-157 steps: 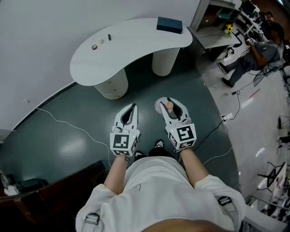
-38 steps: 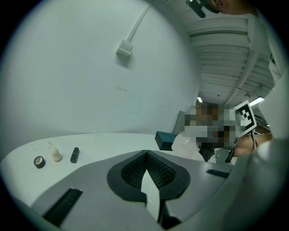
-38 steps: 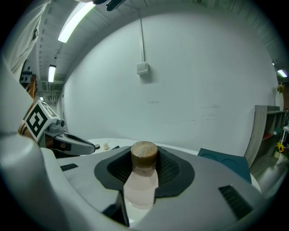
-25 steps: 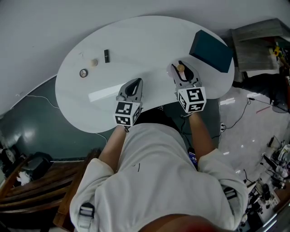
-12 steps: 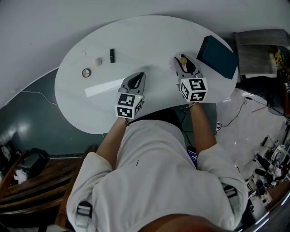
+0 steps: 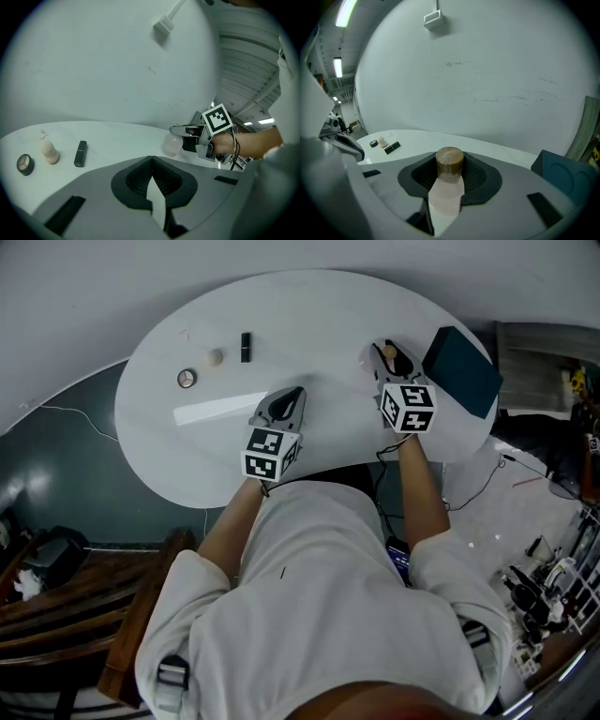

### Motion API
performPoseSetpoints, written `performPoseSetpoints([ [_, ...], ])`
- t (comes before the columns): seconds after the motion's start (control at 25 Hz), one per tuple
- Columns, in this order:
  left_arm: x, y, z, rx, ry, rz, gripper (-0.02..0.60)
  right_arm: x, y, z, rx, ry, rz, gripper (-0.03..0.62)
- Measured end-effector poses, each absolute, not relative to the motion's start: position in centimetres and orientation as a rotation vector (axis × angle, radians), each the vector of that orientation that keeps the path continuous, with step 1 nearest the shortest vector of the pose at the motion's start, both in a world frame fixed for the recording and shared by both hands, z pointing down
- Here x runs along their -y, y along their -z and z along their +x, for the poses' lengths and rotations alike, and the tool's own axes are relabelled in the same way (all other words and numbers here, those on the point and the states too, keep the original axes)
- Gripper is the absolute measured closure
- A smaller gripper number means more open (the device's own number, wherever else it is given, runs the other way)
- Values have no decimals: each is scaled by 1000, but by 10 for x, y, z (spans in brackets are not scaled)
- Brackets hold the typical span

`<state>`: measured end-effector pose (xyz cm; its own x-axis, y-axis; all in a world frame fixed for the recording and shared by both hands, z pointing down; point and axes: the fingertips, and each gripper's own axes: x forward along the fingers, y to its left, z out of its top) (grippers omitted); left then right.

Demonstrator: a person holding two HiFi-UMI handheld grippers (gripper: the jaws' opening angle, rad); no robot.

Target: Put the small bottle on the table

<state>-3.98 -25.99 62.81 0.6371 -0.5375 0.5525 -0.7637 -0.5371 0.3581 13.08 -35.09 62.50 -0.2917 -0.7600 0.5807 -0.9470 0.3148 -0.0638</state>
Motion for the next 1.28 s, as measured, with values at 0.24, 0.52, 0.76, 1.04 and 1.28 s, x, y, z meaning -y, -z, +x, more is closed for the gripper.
performPoseSetpoints([
  [0.24,267,-626,-52,1101,-495,2233,569,369,-633,130,2140,-544,1462,470],
  [0.52,275,-629,-53,1160,-486,2185,569,386,-643,128,2152,-563,1408,468],
  [0.76,276,-630,-48,1172,-486,2163,569,397,-649,133,2150,-575,1394,468],
  [1.04,283,-635,-46,1172,-488,2154,569,397,-655,136,2140,-588,1393,468],
  [1.28,284,-637,-38,1147,-496,2167,569,392,-658,135,2126,-583,1386,456],
])
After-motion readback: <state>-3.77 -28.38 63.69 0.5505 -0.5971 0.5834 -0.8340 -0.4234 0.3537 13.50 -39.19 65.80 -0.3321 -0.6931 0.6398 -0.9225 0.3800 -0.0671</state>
